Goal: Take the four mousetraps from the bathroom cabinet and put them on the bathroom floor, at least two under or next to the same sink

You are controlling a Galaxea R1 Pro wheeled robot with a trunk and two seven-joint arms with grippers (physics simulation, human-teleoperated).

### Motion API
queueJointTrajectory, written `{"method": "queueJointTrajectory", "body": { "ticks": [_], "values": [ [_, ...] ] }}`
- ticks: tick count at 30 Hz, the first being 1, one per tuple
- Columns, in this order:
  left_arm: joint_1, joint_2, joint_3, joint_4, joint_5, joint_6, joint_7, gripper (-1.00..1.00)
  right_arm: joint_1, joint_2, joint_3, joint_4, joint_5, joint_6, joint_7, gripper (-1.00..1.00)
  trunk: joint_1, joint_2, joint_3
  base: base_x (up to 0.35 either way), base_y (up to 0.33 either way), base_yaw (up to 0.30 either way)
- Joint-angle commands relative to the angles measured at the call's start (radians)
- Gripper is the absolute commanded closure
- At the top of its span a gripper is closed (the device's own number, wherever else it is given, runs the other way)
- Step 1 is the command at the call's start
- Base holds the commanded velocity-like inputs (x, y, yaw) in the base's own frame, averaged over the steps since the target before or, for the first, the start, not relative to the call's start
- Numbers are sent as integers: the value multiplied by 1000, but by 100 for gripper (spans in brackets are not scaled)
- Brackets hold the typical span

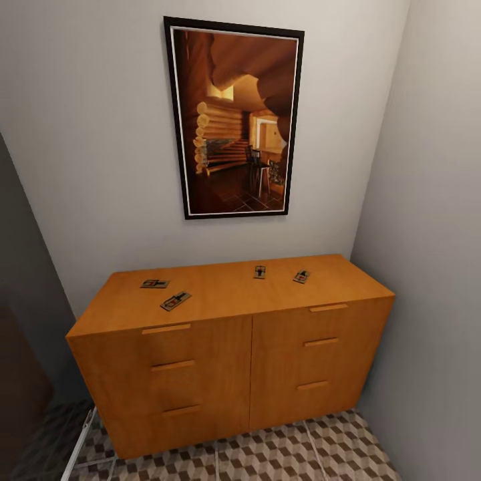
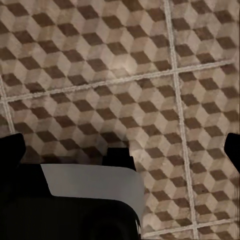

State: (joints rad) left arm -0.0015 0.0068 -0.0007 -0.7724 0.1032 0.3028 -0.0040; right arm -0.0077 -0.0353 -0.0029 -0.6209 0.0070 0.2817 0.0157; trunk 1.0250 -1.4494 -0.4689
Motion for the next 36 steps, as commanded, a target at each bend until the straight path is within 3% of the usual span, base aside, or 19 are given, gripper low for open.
{"method": "queueJointTrajectory", "body": {
  "ticks": [1,12,18,19,22,23,27,36],
  "values": [
    [0,1,1,-22,10,15,0,-100,0,-6,-1,-23,-1,13,2,-100,0,-1,-1,0,0,0],
    [0,11,4,-180,10,86,0,-100,-1,-51,-4,-157,-7,67,3,-100,0,-1,-1,0,0,0],
    [0,39,7,-296,10,151,0,-100,-1,-62,-9,-243,-9,129,3,-100,0,-1,-1,0,0,0],
    [0,55,7,-355,11,184,-1,-100,0,-65,-17,-284,-9,153,3,-100,0,-1,-1,0,0,0],
    [0,68,7,-421,12,223,-1,-100,-1,-66,-28,-330,-9,179,3,-100,0,-1,-1,0,0,0],
    [0,83,7,-560,12,313,-1,-100,-1,-68,-52,-443,-8,248,2,-100,0,-1,-1,0,0,0],
    [0,89,7,-676,12,395,0,-100,-1,-69,-70,-569,-7,343,-1,-100,0,-1,-1,0,0,0],
    [-12,89,3,-749,13,470,-3,-100,-1,-69,-90,-772,-3,482,-6,-100,0,-1,-1,0,0,0]
  ]
}}
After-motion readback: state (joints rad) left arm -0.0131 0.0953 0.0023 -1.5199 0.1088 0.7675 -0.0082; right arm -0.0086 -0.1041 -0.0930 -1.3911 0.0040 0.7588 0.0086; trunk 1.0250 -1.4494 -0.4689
